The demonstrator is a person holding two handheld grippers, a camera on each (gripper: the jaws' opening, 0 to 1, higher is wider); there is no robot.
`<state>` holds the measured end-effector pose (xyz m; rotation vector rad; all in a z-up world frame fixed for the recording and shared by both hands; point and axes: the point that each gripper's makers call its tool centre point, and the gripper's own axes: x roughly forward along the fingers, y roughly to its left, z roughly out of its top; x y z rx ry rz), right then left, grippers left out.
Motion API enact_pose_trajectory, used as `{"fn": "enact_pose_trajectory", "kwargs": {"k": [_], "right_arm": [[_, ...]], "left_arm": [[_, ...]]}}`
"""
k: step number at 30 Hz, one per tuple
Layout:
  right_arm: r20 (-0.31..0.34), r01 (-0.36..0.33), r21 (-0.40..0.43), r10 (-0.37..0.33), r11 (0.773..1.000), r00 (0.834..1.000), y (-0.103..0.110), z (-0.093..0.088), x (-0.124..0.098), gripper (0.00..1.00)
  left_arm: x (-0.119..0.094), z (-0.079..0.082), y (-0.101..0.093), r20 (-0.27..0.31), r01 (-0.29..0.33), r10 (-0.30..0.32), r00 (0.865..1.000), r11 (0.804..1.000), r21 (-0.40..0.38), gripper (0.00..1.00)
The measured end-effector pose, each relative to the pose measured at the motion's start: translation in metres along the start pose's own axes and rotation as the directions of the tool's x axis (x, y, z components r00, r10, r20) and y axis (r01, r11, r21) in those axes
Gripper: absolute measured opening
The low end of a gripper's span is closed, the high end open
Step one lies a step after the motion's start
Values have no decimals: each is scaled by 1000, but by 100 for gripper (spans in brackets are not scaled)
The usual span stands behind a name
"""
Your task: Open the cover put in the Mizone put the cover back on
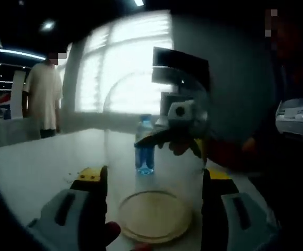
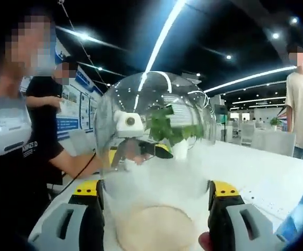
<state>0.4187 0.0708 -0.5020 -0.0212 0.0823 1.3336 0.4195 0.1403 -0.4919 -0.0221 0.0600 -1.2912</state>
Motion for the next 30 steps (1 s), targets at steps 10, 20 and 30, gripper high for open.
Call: {"fn": "enact_pose_trajectory", "kwargs": {"k": [10,20,30], "right_arm": [[33,-39,48,37,998,999,1,-4,11,82],[49,-65,50,63,997,997,2,-4,17,86],[97,-78,29,75,997,992,2,-1,19,87]], "left_arm": [[6,-6,-3,22,20,-20,1000,1000,0,67],[9,-9,-4,24,23,-23,999,1000,-11,69],[13,-6,-6,44,23,-23,999,1000,3,70]]}}
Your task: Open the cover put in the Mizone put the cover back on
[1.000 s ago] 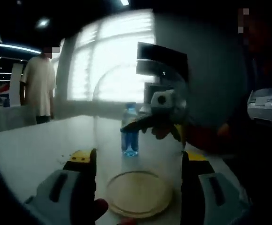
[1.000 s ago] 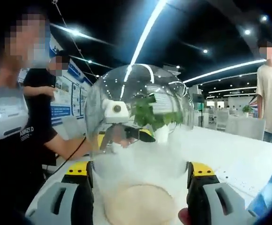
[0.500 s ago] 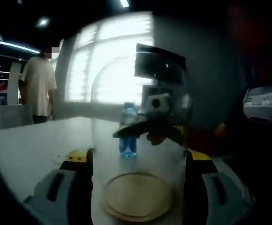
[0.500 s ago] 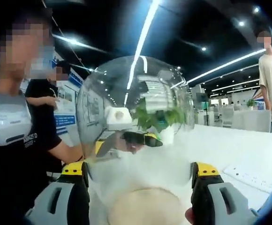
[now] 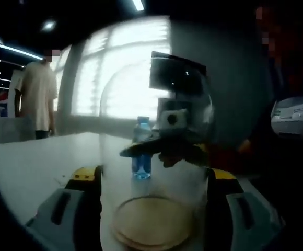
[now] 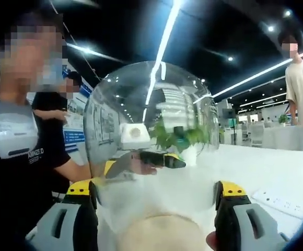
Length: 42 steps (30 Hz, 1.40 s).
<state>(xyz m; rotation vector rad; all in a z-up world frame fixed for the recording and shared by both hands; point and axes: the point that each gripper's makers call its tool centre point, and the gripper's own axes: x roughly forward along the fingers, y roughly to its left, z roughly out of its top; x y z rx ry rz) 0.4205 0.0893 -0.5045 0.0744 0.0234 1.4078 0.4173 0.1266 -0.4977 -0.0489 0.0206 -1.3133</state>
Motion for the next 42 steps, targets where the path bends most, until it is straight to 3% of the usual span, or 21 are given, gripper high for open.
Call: {"fn": "enact_pose_trajectory", "kwargs": {"k": [21,27,33,42], "right_arm": [[8,-11,0,11,1000,1000,-1,1,4,90],[14,-17,4,17,1000,1000,-1,1,5,90],[45,-16,37,14,999,999,-1,10,5,90],[47,-15,-3,15,1000,999,6,20,2,90]], "left_arm": [[6,4,0,45,22,-21,999,999,-23,70],[6,5,0,20,12,-12,1000,1000,-13,69],[5,13,1,52,10,-8,999,999,-40,69],[7,21,-7,54,9,-9,999,1000,-4,69]]}}
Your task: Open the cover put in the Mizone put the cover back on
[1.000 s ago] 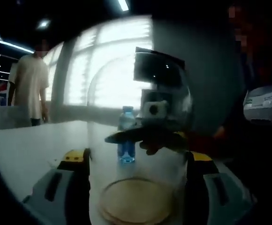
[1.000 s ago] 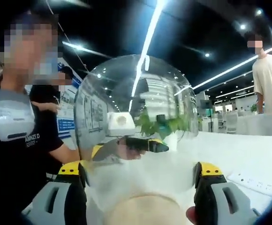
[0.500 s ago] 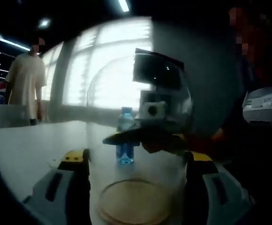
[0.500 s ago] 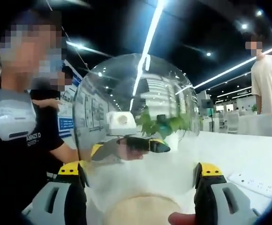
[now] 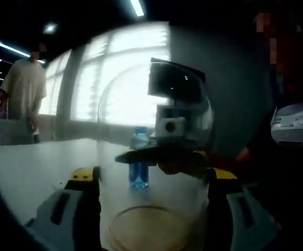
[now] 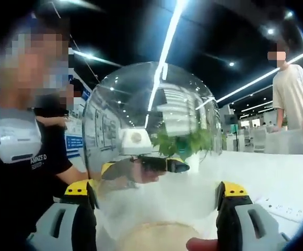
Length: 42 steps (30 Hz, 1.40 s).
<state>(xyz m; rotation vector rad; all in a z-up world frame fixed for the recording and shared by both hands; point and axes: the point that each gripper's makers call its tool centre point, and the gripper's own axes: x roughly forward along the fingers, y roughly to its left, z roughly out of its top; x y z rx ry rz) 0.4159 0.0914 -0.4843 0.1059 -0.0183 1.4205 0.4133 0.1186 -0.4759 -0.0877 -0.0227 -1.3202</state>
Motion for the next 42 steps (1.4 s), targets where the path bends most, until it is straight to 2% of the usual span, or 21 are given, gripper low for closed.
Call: {"fn": "enact_pose_trajectory", "kwargs": {"k": [7,23,34,42], "right_arm": [[-16,-3,-20,2,1000,1000,4,3,-1,90],[-1,-5,-23,5,1000,1000,14,12,3,90],[-1,-17,-15,17,1000,1000,29,20,6,90],[-17,-11,-39,11,999,1000,40,23,2,90]], "left_arm": [[0,3,-4,-11,1,-1,1000,1000,16,69],[-5,14,-12,-17,-7,8,1000,1000,23,69],[-10,29,-26,10,-7,6,1000,999,39,69],[-11,27,-39,2,-8,8,1000,999,51,69]]}}
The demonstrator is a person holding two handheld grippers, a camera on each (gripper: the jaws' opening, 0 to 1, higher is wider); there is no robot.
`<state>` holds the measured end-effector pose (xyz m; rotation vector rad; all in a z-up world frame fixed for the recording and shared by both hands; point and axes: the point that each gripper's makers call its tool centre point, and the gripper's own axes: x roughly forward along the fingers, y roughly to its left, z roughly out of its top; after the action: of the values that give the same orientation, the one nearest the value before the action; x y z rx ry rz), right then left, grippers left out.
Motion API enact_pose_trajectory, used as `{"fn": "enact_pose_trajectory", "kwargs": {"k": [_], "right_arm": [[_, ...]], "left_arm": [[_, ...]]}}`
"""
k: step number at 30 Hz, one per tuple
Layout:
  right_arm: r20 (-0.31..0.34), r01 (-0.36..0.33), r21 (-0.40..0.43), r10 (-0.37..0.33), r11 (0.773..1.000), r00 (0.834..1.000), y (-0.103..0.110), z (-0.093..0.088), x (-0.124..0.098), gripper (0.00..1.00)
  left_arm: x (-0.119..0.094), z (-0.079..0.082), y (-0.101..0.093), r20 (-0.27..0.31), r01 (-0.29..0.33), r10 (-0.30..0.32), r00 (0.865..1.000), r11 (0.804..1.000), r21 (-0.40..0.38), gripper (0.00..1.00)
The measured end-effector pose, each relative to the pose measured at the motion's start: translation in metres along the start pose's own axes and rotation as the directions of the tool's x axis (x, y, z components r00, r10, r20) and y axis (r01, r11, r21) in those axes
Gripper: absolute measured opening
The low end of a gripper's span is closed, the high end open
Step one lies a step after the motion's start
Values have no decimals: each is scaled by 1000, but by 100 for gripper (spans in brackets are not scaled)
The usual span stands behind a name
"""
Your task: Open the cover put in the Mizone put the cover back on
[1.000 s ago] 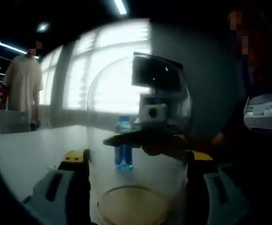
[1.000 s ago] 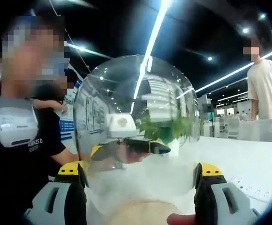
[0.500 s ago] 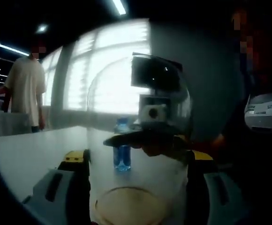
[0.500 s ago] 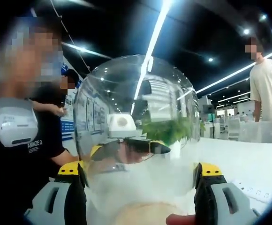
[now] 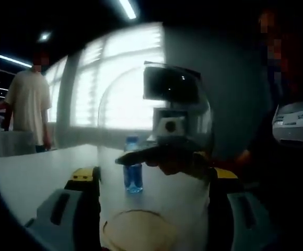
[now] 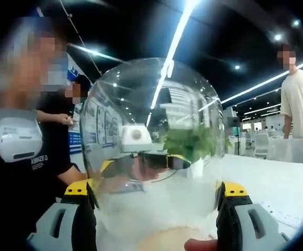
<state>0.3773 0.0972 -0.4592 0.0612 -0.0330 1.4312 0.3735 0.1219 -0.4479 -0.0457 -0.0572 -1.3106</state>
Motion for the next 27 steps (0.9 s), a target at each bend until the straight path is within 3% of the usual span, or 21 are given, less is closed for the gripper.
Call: {"fn": "enact_pose_trajectory", "kwargs": {"k": [27], "right_arm": [[6,12,-20,-12,1000,1000,45,-1,-11,90]], "left_arm": [[-7,-1,-43,10,7,-8,1000,1000,5,70]]}}
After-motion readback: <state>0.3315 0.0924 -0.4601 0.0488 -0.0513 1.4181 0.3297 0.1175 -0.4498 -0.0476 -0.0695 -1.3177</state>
